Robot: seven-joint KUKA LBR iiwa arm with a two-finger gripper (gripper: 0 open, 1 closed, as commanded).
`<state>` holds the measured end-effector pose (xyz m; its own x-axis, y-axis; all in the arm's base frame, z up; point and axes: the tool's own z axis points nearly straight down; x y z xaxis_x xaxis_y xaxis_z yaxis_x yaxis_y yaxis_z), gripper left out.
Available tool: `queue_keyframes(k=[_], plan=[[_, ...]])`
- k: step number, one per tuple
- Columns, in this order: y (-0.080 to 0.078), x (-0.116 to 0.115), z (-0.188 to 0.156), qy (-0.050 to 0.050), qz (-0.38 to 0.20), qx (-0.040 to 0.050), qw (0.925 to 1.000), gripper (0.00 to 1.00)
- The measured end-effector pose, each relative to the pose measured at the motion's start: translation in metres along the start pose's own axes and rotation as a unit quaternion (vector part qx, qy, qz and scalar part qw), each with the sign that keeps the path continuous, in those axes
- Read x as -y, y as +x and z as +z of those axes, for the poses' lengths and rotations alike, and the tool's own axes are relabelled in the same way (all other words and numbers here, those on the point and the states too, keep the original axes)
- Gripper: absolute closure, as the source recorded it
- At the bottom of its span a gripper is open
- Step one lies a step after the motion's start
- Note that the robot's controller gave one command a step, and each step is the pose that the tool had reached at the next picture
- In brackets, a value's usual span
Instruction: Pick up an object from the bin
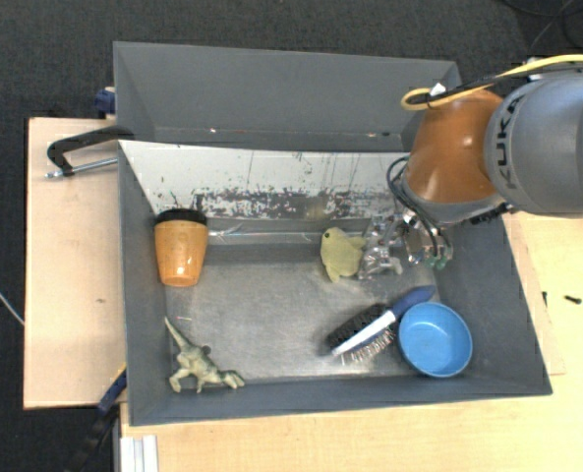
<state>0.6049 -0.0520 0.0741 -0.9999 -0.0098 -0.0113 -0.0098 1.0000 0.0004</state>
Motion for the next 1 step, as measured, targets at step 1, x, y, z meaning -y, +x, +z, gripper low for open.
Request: queue_keyframes(k=[1], plan=[[-0.0024,-0.0002,-0.0232,0.0,0.0,-0.0008,1.0,1.0]])
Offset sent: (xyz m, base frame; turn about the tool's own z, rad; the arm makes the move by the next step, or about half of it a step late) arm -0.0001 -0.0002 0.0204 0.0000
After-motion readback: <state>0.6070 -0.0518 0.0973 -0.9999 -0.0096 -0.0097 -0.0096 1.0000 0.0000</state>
